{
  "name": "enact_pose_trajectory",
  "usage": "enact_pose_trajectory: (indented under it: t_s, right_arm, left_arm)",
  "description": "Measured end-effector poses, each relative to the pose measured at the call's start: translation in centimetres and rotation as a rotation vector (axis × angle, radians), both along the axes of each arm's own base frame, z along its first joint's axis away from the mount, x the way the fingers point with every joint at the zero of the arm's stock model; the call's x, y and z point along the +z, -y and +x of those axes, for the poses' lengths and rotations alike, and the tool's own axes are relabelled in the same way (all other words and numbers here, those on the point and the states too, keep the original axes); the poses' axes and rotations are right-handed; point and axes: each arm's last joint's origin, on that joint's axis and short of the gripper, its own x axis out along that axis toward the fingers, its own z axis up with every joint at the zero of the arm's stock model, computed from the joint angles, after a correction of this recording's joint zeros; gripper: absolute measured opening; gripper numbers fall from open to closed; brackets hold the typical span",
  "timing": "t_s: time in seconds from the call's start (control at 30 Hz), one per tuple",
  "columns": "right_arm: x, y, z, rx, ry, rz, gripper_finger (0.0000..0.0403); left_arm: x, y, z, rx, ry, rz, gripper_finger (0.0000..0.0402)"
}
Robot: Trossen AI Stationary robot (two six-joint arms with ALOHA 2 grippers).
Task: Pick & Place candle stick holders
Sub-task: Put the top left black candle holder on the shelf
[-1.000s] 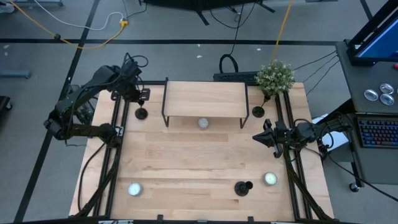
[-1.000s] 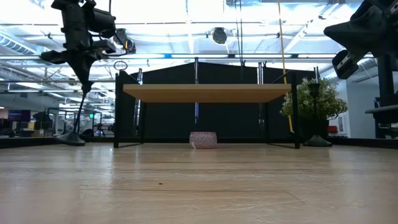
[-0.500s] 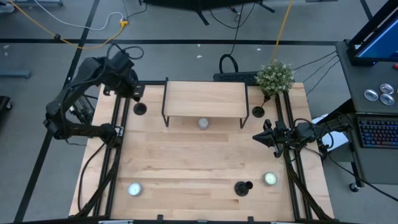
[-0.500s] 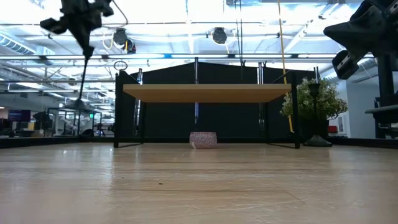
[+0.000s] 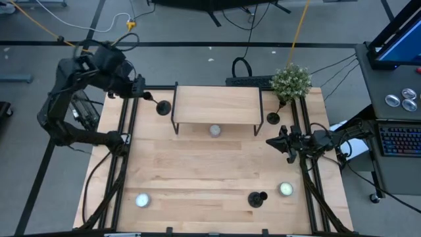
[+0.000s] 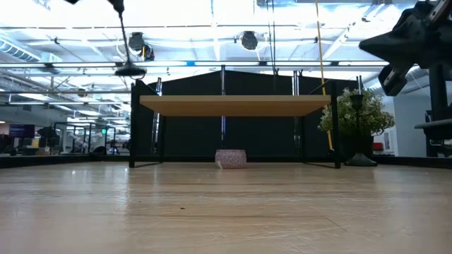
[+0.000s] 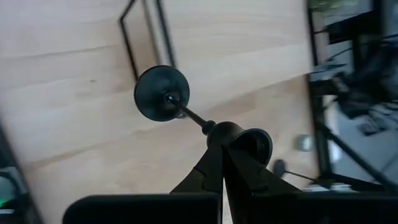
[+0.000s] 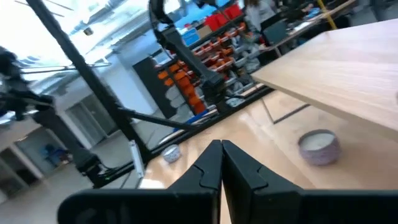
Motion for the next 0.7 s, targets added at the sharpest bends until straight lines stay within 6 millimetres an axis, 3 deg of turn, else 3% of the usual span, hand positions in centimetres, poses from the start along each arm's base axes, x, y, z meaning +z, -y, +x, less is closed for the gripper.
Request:
enact_pose_trajectory:
  t_s: [0.23,0.43,0.7]
  right_arm:
    - [0.7,-0.2,0.7,-0.033,0.051,-0.018,0.0]
    - [1.9,-0.6,1.8,-0.04,0.159,-0.085,0.0]
    - [2.8,-1.3,3.9,-0.024,0.189,-0.085,0.0]
  left_arm:
    - [1.9,1.3,1.7,-0.038,0.087,-0.008,0.0001]
    - [2.1,1.5,6.1,-0.136,0.163,-0.021,0.0001]
    - [0.4,2.3,12.5,-0.259,0.163,-0.081,0.0]
